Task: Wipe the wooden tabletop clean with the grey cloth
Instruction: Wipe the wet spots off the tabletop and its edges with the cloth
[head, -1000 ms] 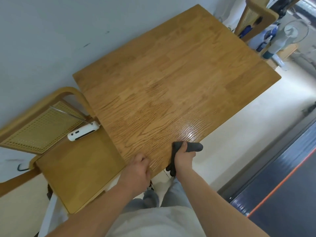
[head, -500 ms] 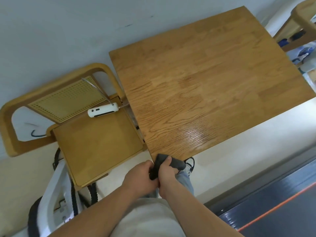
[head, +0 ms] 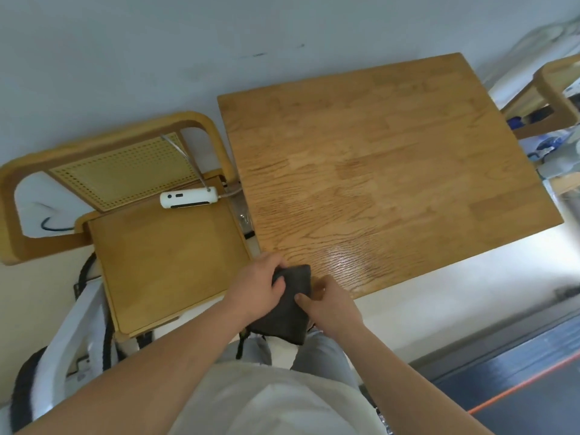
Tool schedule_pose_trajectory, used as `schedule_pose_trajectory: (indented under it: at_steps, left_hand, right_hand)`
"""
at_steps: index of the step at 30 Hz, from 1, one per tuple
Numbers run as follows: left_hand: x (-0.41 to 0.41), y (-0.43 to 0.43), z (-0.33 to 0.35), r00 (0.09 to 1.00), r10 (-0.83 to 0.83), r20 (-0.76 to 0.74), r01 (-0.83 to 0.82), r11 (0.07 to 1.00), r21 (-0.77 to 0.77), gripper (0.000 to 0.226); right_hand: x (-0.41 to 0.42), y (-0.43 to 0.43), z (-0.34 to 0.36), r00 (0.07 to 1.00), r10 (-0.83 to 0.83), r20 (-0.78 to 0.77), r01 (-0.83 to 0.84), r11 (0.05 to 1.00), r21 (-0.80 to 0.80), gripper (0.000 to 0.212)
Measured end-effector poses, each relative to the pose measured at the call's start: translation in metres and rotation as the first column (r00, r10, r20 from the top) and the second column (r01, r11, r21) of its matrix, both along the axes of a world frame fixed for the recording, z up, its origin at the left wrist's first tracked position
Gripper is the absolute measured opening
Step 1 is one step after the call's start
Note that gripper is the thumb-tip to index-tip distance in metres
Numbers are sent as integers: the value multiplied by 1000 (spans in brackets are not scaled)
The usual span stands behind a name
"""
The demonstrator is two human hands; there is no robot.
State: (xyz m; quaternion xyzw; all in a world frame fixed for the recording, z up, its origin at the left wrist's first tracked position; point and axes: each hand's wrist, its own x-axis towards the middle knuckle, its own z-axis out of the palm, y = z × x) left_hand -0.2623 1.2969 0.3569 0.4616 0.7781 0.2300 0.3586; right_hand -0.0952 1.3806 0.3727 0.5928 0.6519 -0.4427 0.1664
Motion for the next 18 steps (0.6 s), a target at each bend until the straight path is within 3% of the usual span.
schedule_pose_trajectory:
  at_steps: [3, 5, 7, 9, 12, 14, 18]
  left_hand:
    - [-6, 17, 1, 989, 98, -107, -99, 995, 3, 28]
    - [-7, 16, -1, 946, 183, -268, -203, 978, -50, 38]
    - [2, 5, -3, 901, 297, -315, -333, 941, -65, 40]
    - [24, -8, -8, 892, 407, -196, -433, 894, -114, 42]
    - [69, -21, -16, 825, 558, 84, -526, 815, -243, 72]
    - [91, -17, -21, 804, 584, 115, -541, 797, -269, 84]
    - [101, 12, -32, 739, 673, 38, -633, 712, -305, 85]
  right_hand:
    - [-17, 3, -8, 999, 40, -13, -39, 996, 79, 21]
    - [-24, 6, -13, 996, 84, 16, -85, 991, 103, 19]
    - [-28, 9, -16, 992, 126, 26, -128, 986, 102, 20]
    - [-28, 16, -17, 985, 170, 1, -170, 983, 64, 18]
    - [-24, 35, -17, 967, 245, -65, -246, 969, -6, 17]
    - [-21, 54, -13, 947, 302, -104, -303, 953, 5, 19]
    - [-14, 88, -6, 929, 327, -171, -320, 945, 69, 17]
